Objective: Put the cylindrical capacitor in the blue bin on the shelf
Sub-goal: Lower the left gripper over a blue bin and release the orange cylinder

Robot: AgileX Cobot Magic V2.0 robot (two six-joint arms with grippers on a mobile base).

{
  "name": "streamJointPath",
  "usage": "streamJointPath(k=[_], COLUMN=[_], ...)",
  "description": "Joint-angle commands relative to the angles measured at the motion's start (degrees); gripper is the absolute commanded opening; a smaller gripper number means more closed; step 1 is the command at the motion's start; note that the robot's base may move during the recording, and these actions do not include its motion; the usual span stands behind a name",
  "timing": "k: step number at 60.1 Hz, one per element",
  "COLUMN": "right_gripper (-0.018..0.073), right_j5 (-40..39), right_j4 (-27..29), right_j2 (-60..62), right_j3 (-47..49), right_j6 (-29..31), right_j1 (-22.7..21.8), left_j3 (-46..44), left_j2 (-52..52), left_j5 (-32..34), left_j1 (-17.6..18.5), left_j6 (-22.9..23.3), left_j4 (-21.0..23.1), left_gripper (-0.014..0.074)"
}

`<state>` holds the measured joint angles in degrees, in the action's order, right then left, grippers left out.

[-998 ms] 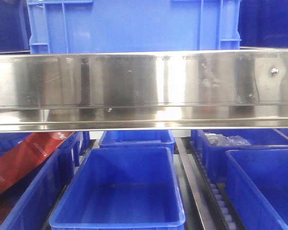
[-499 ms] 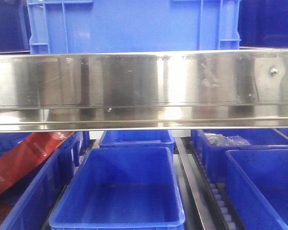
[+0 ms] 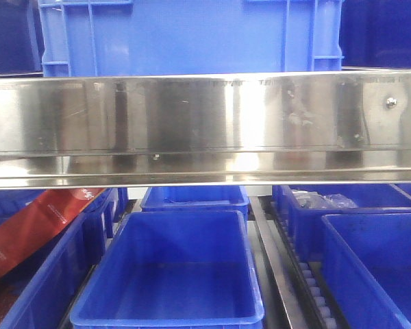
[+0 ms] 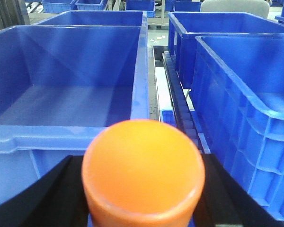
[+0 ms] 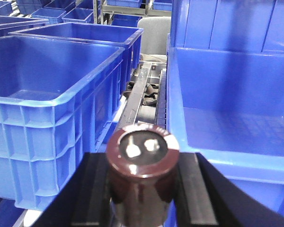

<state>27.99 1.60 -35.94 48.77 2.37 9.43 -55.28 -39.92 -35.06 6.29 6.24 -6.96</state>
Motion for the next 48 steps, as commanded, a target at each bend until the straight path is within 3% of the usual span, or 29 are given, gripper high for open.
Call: streamJointPath(k=[1, 7, 13, 20, 30, 35, 48], right_gripper=[-0.0025, -0.0025, -0.0025, -0.0025, -0.0025, -0.0025, -0.0025], right_j5=[-1.50, -1.87, -1.87, -1.87, -2.34, -2.93, -3.31], right_j4=[-0.01, -0.01, -0.01, -0.01, -0.01, -0.01, -0.01], right_j2=[0.15, 0.15, 0.15, 0.15, 0.15, 0.15, 0.15], right_j3=[0.00, 0.00, 0.00, 0.00, 0.00, 0.00, 0.00], right_j6=[0.02, 0.02, 0.02, 0.02, 0.02, 0.02, 0.02], right_j1=[0.07, 0.07, 0.07, 0.07, 0.07, 0.07, 0.07], left_j3=[-0.51, -2.72, -8.21, -16.37, -30.86, -37.95, -51.88], left_j2=[0.11, -2.03, -6.61, -14.38, -29.43, -36.36, -53.96], left_j5=[2.07, 1.42, -0.06, -0.18, -0.43, -0.43, -0.68], left_j1=[0.29, 0.40, 2.89, 9.73, 19.40, 22.55, 25.59], left_j6=[0.35, 0.20, -3.74, -7.57, -7.71, -7.71, -7.71], left_j4=[0.28, 0.87, 1.79, 1.55, 0.78, 0.63, 0.63], left_gripper=[-0.0111, -0.0111, -0.0111, -0.0111, -0.0111, -0.0111, -0.0111])
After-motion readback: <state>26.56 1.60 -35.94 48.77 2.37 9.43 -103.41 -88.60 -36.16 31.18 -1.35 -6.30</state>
